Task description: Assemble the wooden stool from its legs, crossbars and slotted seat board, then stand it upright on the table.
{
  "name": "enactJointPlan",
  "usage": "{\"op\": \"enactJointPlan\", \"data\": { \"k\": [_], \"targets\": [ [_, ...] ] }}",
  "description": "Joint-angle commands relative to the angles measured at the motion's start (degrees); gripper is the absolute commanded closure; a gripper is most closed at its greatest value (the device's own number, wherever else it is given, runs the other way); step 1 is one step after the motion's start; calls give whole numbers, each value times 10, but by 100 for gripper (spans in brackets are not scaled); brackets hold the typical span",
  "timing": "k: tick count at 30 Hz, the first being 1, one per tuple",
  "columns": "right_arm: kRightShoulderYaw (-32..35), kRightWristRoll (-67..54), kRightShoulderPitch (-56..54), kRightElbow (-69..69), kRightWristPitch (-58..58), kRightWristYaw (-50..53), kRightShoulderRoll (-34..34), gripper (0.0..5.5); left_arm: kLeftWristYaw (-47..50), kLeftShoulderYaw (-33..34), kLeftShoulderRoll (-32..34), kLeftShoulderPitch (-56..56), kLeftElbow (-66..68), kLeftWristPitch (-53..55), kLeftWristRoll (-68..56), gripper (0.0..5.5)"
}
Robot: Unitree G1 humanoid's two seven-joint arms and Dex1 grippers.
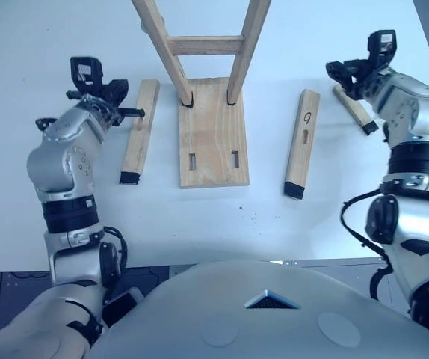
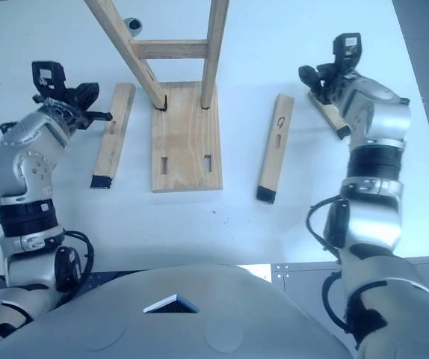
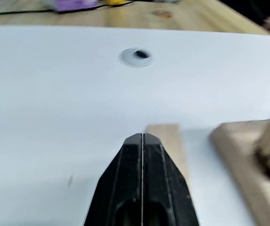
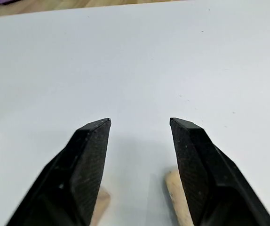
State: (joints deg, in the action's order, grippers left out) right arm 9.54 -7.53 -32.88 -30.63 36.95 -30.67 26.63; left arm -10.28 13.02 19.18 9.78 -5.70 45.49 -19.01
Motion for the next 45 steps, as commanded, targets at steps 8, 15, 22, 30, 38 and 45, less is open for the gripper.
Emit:
{"op": "enactJointPlan", "data": {
  "k": [8, 15, 22, 30, 38, 45],
  "targets": [
    [-55, -33, 66, 94, 127, -194, 172, 221, 42, 46, -57, -77, -60, -14, -7, 550],
    [-75, -14, 95, 43, 67, -219, 196, 221, 40, 54, -60, -70, -55, -14, -8, 550],
    [-127, 15, 133, 32, 11, -250, 206, 252, 33, 48, -62, -52, -37, -17, -9, 550],
    [-130, 24, 135, 24, -5, -232, 188, 389, 34, 63, -56, -36, -37, -22, -19, 550],
    [-96, 9, 110, -2, -35, -175, 154, 422, 31, 65, -53, -5, -35, -27, -33, 550],
    [-10, -15, 19, 8, -118, -46, 105, 422, 27, 111, -50, 45, -89, -44, -89, 497]
  ]
}}
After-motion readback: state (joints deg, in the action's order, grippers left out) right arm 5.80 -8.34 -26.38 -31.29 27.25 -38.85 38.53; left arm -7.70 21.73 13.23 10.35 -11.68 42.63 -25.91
